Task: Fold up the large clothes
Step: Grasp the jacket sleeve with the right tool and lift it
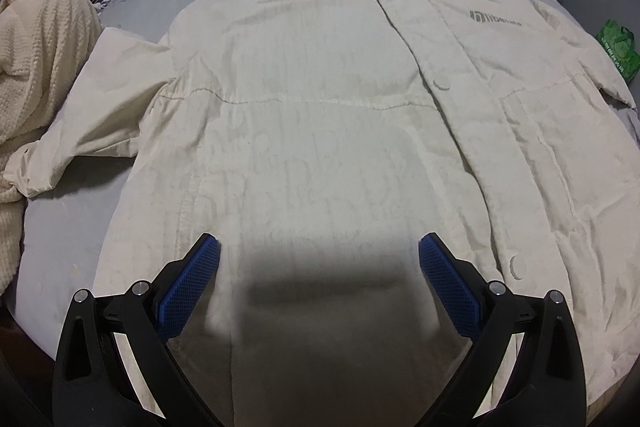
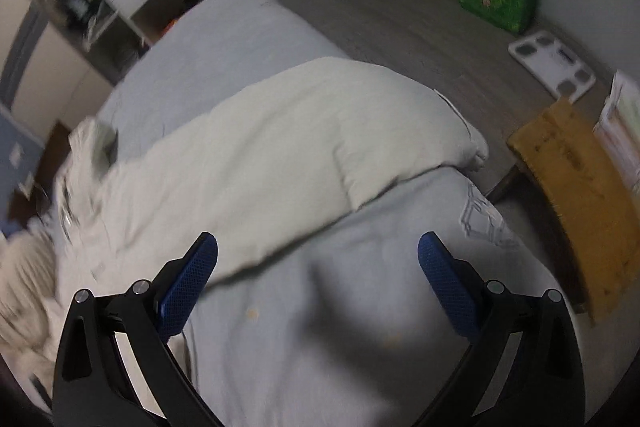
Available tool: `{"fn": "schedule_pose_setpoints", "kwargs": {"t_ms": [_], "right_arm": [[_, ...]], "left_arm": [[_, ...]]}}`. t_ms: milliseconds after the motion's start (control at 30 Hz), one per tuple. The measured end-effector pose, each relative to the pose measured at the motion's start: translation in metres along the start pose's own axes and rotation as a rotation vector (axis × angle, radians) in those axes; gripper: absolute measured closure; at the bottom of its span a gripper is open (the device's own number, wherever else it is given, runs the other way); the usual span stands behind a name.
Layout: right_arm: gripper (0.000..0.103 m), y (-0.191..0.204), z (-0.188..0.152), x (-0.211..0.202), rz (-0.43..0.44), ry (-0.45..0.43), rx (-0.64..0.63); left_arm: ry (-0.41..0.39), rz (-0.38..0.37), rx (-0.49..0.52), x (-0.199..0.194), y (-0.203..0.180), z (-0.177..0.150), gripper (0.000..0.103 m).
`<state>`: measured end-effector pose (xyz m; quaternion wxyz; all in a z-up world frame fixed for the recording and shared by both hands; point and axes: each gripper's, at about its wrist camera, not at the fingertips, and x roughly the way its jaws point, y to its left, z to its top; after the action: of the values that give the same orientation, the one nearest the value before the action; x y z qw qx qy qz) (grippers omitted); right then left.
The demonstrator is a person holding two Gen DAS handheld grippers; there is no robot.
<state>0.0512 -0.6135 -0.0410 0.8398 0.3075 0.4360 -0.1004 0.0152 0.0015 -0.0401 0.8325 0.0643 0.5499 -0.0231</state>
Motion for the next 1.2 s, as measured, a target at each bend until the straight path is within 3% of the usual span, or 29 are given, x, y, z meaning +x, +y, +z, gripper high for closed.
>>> {"fn": "schedule_pose_setpoints", "kwargs": {"t_ms": [167,333,533,633,733,933,1100,1167,1200], "right_arm": [[0.019,-0.038,0.024,0.020,0.133,-0.007,0.193],[0.031,-0.061,0.036,0.041,0.183,0.005,0.316],[0.031,-0.077,0.040,0.053,0.225,-0.013,0.467],[0.031,-0.083,0.027,0.043,0.243,-0.049,0.562],[0.031,-0.094,0.006,0.045,0.315,-0.037,0.670],[0.032,-0.089,0.012,0.054,0.324,-0.050,0.649],[0.034,-0.084,0.033,0.060,0.265,-0.072,0.666],[0.051,-0.085,0.038,0.062,0.231,-0.077,0.689],[0.066,-0.085,0.038,0.063,0.224,-0.076,0.697]], "left_arm": [[0.038,0.003,0.006,0.006,-0.001,-0.001,0.006],[0.063,-0.001,0.001,0.010,0.000,-0.001,0.005],[0.080,-0.007,-0.004,0.015,0.000,-0.002,0.005],[0.085,-0.009,-0.005,0.016,0.000,-0.004,0.005],[0.088,-0.011,-0.003,0.019,0.001,0.000,0.005],[0.081,-0.010,0.000,0.020,0.001,0.000,0.005],[0.082,-0.008,0.001,0.020,0.000,0.001,0.005],[0.082,-0.008,0.001,0.020,-0.001,0.001,0.005],[0.082,-0.008,0.001,0.020,-0.001,0.001,0.005]]}}
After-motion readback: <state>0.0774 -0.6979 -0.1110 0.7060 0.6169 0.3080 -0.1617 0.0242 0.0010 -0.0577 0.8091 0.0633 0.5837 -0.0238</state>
